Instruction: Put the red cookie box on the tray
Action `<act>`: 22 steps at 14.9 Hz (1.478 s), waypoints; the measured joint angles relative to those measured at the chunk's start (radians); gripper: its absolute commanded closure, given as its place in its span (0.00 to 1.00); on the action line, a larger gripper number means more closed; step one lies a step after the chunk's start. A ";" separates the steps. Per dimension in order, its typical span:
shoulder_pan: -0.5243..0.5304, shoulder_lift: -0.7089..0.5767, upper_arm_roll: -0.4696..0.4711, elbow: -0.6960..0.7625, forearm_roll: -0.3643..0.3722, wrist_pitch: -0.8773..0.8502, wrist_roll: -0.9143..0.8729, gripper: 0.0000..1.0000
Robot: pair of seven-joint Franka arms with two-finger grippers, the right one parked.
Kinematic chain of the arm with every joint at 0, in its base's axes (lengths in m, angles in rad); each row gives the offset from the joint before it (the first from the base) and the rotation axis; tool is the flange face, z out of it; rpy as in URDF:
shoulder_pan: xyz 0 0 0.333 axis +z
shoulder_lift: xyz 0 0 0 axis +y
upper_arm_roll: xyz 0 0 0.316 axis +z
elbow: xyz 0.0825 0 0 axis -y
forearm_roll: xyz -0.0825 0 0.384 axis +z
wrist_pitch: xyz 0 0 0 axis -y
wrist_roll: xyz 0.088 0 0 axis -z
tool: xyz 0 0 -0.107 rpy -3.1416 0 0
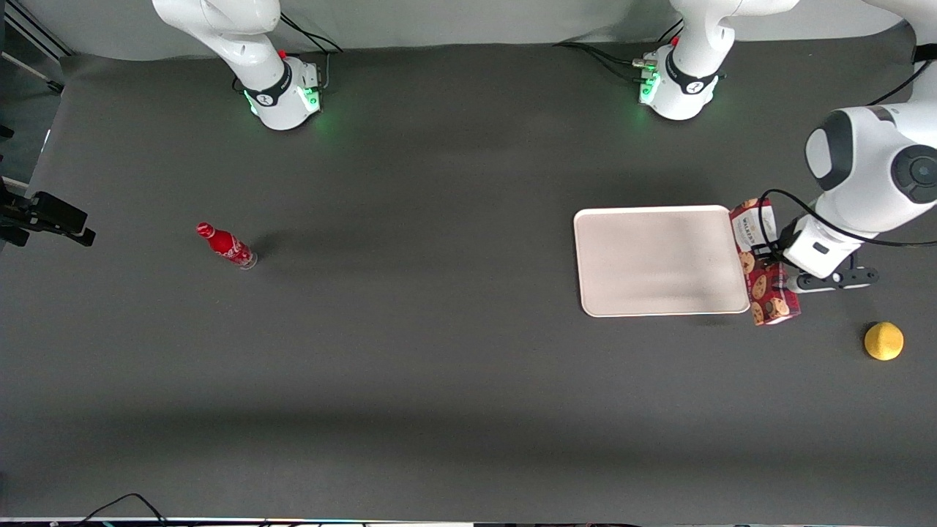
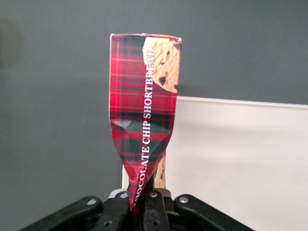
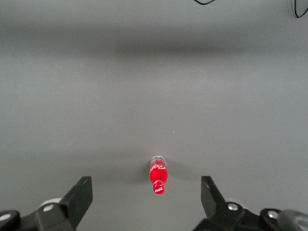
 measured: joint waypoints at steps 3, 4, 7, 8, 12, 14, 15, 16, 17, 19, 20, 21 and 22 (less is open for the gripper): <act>0.002 -0.007 0.006 -0.134 0.000 0.169 0.003 1.00; 0.002 -0.007 0.006 -0.179 0.000 0.233 0.004 1.00; 0.002 -0.005 0.006 -0.267 0.000 0.326 0.004 1.00; 0.002 -0.005 0.006 -0.281 0.000 0.340 0.004 1.00; 0.002 0.014 0.006 -0.325 -0.010 0.409 0.004 1.00; 0.002 0.030 0.006 -0.331 -0.017 0.420 0.004 0.96; 0.002 0.035 0.006 -0.331 -0.018 0.423 0.004 0.75; 0.002 0.040 0.006 -0.331 -0.018 0.427 0.004 0.53; 0.002 0.043 0.006 -0.331 -0.019 0.429 0.004 0.11; 0.002 0.045 0.005 -0.330 -0.019 0.435 0.004 0.00; 0.002 0.045 0.005 -0.328 -0.020 0.435 0.004 0.00; 0.002 0.043 0.005 -0.324 -0.021 0.435 0.004 0.00; 0.002 0.039 0.005 -0.315 -0.022 0.424 0.004 0.00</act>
